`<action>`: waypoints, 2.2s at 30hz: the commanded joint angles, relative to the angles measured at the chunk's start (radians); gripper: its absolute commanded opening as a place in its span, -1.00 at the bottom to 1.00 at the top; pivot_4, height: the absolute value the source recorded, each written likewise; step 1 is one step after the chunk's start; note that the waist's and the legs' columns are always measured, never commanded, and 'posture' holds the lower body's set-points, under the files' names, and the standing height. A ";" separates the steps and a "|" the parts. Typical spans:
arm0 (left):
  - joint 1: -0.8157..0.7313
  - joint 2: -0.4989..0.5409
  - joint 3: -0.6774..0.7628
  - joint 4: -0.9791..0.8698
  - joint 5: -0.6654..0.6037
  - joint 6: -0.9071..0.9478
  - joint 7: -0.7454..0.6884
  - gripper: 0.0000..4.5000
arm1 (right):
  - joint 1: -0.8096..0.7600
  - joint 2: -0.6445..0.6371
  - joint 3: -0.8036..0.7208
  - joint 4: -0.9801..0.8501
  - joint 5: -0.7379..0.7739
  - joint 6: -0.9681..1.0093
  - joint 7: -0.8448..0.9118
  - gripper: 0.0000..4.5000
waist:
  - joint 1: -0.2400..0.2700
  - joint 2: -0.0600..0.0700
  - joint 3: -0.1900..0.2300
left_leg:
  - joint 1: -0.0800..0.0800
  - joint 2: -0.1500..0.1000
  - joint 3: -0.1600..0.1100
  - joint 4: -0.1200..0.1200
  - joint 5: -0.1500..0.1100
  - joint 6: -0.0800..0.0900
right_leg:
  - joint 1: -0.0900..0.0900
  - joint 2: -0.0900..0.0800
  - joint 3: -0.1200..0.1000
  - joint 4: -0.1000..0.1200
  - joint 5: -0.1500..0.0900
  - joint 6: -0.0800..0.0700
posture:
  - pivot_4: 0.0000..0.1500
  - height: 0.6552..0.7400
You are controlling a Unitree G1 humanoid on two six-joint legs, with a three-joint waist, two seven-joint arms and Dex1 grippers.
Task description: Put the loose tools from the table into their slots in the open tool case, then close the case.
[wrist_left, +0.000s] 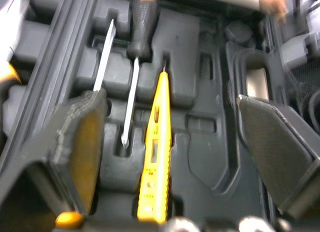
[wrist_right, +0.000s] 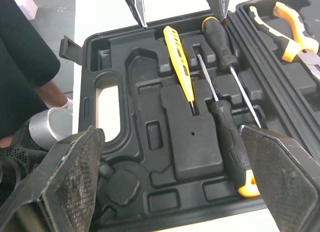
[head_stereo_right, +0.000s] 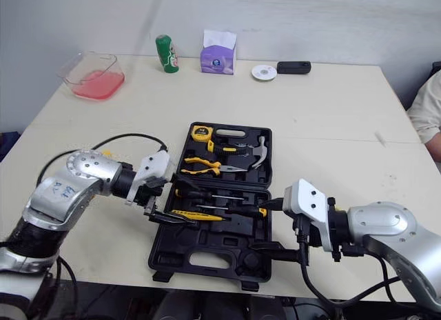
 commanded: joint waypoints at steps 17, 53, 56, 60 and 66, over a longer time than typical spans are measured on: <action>0.120 -0.002 -0.179 0.133 0.230 -0.145 0.056 -0.97 | -0.072 0.016 0.023 0.047 -0.024 -0.034 0.015 1.00 | -0.001 0.001 -0.002 | 0.001 0.000 0.000 0.000 -0.001 0.001 | 0.001 -0.001 0.000 0.000 0.000 0.001 | 1.00 0.63; 0.863 -0.102 1.205 0.108 -0.145 0.011 0.675 0.97 | 0.180 -0.067 -0.516 0.925 -0.334 -0.387 0.074 1.00 | -0.001 0.002 -0.018 | 0.016 0.001 0.001 -0.016 -0.008 0.002 | 0.017 -0.006 0.001 -0.021 -0.011 -0.016 | 1.00 0.63; 0.864 -0.083 1.231 0.189 -0.129 -0.002 0.724 0.97 | 0.096 -0.084 -0.478 1.100 -0.406 -0.485 0.039 1.00 | -0.001 0.005 -0.017 | 0.017 0.001 0.002 -0.016 -0.006 0.001 | 0.017 -0.006 0.001 -0.023 -0.011 -0.017 | 1.00 0.63; 0.862 -0.083 1.200 0.164 -0.138 -0.003 0.732 0.97 | 0.018 -0.083 -0.436 1.176 -0.419 -0.522 0.058 1.00 | -0.004 0.006 -0.016 | 0.016 0.001 0.002 -0.020 -0.007 0.000 | 0.015 -0.006 0.000 -0.021 -0.011 -0.018 | 1.00 0.63; 0.823 -0.082 1.106 -0.008 -0.201 0.096 0.742 0.97 | -0.015 -0.064 -0.396 1.057 -0.365 -0.459 0.103 1.00 | -0.007 0.011 -0.014 | 0.015 0.002 0.002 -0.021 -0.008 -0.002 | 0.013 -0.006 -0.001 -0.021 -0.002 -0.002 | 1.00 0.63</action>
